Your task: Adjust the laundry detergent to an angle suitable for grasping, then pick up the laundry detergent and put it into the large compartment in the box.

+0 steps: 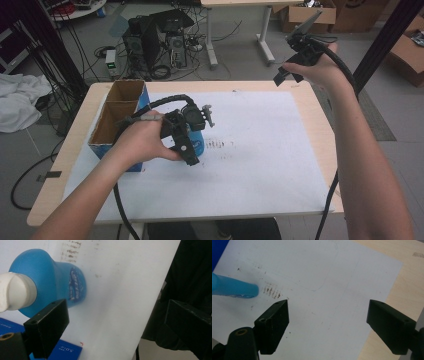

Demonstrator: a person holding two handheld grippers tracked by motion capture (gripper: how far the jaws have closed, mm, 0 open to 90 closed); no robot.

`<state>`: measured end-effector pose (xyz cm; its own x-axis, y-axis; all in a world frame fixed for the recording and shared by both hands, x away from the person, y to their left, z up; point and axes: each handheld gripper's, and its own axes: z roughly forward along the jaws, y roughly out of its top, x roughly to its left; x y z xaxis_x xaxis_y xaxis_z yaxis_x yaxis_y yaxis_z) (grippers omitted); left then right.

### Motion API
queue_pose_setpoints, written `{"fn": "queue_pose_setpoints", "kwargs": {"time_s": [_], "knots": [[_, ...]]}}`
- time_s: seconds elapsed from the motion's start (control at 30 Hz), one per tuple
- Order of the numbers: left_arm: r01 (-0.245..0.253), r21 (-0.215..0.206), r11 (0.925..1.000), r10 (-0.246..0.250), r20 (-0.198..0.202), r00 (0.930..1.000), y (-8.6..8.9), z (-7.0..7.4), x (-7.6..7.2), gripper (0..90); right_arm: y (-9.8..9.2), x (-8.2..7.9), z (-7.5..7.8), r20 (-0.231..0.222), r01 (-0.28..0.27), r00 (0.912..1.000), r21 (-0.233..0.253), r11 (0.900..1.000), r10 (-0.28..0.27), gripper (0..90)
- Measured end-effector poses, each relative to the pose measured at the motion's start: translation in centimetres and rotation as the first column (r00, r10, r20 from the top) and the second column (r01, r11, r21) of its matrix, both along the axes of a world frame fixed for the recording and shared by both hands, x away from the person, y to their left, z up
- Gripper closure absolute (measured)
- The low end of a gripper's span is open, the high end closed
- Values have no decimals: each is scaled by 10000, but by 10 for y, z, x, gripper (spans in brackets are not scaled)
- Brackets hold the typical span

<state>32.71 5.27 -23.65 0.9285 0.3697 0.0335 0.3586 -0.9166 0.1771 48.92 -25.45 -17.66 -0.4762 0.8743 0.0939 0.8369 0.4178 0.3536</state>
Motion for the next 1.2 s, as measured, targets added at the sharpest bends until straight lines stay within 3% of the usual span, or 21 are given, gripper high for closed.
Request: {"fn": "queue_pose_setpoints", "kwargs": {"time_s": [1.0,1.2], "knots": [[84,99,9999,-85,149,9999,-11,7,0,60,-11,-2,-4,-48,-116,9999,241,9996,118,181],[119,-62,9999,-118,157,9998,-11,12,-5,60,-13,-4,-2,43,-54,10000,273,9996,53,181]]}}
